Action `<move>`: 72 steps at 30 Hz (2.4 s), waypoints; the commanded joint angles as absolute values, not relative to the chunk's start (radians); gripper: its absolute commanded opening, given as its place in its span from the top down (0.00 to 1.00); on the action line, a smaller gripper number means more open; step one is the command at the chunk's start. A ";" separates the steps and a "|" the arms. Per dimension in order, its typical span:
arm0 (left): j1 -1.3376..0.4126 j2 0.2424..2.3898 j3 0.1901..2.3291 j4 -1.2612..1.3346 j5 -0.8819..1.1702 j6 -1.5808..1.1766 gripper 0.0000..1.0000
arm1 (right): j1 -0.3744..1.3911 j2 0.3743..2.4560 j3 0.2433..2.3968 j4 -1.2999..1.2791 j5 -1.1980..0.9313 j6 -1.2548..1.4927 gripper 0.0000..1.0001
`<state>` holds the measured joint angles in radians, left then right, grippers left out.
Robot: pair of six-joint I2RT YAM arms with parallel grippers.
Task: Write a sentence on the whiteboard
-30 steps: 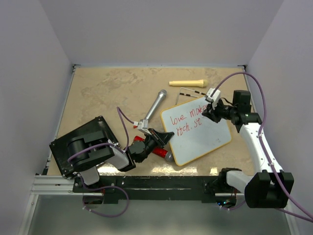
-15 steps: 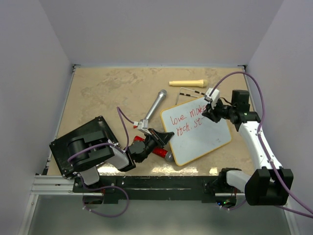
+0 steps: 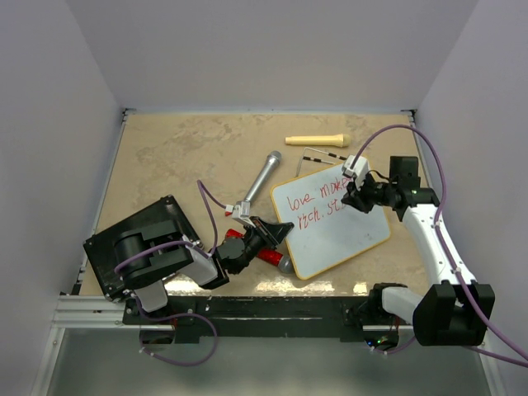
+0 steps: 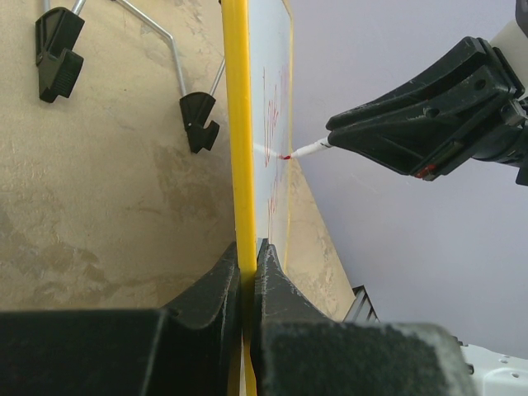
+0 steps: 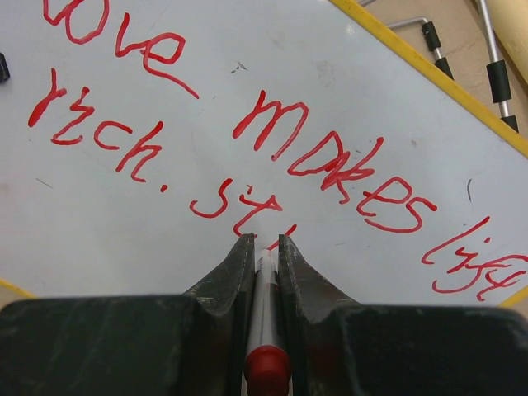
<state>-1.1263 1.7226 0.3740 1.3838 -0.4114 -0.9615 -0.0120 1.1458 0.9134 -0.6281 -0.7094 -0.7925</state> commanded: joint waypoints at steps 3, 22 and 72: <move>-1.131 1.750 0.382 1.411 -0.370 -0.830 1.00 | -0.008 1.146 0.940 -0.592 -0.733 -0.775 1.00; -1.129 1.741 0.371 1.417 -0.374 -0.828 1.00 | -0.008 1.092 0.923 -0.528 -0.661 -0.709 1.00; -1.126 1.741 0.371 1.419 -0.370 -0.828 1.00 | -0.008 1.129 0.940 -0.456 -0.591 -0.624 1.00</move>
